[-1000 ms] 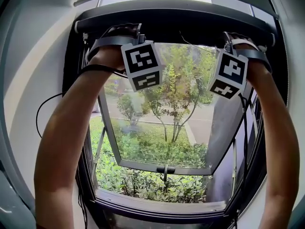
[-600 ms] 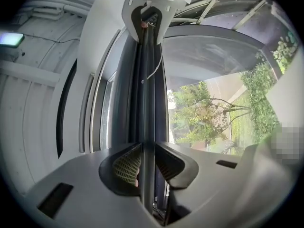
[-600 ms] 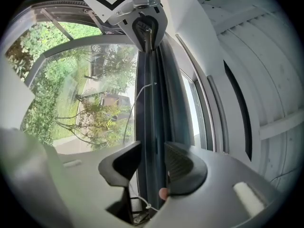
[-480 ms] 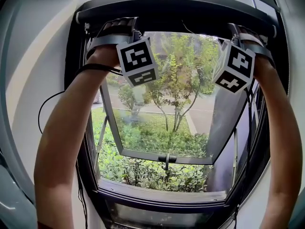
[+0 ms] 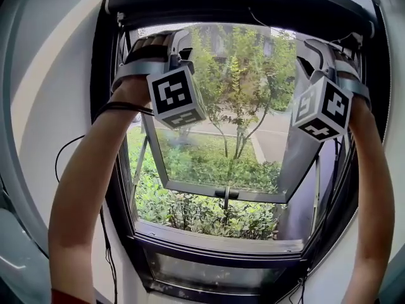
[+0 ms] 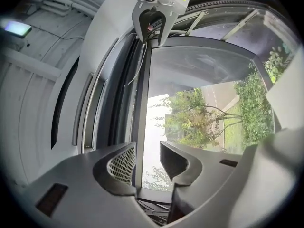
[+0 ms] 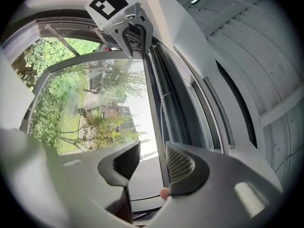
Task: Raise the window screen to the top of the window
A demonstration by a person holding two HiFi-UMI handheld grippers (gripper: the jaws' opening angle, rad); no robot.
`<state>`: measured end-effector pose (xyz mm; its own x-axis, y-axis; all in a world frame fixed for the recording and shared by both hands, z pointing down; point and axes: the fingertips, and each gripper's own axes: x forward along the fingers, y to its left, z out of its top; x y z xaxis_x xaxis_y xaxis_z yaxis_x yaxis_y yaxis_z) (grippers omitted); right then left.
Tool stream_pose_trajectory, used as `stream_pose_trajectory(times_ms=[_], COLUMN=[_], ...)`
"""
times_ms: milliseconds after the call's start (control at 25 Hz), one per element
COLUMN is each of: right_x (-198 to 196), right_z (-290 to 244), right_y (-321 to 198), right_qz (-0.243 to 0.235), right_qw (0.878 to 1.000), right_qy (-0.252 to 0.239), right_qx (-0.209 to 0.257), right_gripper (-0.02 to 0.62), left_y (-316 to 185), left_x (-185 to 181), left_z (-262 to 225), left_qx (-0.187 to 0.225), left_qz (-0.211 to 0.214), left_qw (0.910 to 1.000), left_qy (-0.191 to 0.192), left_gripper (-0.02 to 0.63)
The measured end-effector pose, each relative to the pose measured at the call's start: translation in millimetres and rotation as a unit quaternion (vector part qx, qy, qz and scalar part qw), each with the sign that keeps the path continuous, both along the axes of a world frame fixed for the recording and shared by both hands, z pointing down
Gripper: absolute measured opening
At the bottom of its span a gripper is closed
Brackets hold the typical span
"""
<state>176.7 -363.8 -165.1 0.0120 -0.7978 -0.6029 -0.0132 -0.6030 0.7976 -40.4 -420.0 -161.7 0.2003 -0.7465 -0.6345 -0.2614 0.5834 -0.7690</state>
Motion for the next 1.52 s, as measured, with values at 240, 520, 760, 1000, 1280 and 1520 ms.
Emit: stream_pose_trajectory(times_ms=[240, 520, 760, 1000, 1280, 1520], right_x=[8.1, 15.8, 12.1, 10.3, 8.5, 3.4], right_z=[38.2, 95.6, 147.9, 201.7, 271.7, 330.1], right_y=[-2.9, 0.0, 5.4, 8.8, 20.8, 33.1], right_qz=[-0.032, -0.082, -0.121, -0.15, -0.198, -0.235], right_qw=[0.999, 0.994, 0.986, 0.977, 0.954, 0.927], right_qy=[-0.02, -0.07, -0.106, -0.139, -0.206, -0.267], right_qx=[-0.008, -0.018, -0.034, -0.056, -0.091, -0.12], right_gripper=[0.167, 0.172, 0.172, 0.173, 0.172, 0.173], left_y=[-8.0, -8.8, -6.4, 0.9, 19.1, 31.9], left_x=[-4.0, 1.6, 12.7, 15.4, 20.1, 24.8], left_z=[42.5, 104.4, 163.3, 224.1, 296.7, 351.9], left_qx=[-0.03, -0.072, -0.11, -0.148, -0.195, -0.238], left_qz=[0.018, 0.074, 0.125, 0.177, 0.247, 0.295], left_qw=[0.9993, 0.9936, 0.9836, 0.9668, 0.9317, 0.8934], left_qy=[0.013, 0.045, 0.068, 0.11, 0.181, 0.242], left_gripper=[0.141, 0.144, 0.144, 0.144, 0.144, 0.144])
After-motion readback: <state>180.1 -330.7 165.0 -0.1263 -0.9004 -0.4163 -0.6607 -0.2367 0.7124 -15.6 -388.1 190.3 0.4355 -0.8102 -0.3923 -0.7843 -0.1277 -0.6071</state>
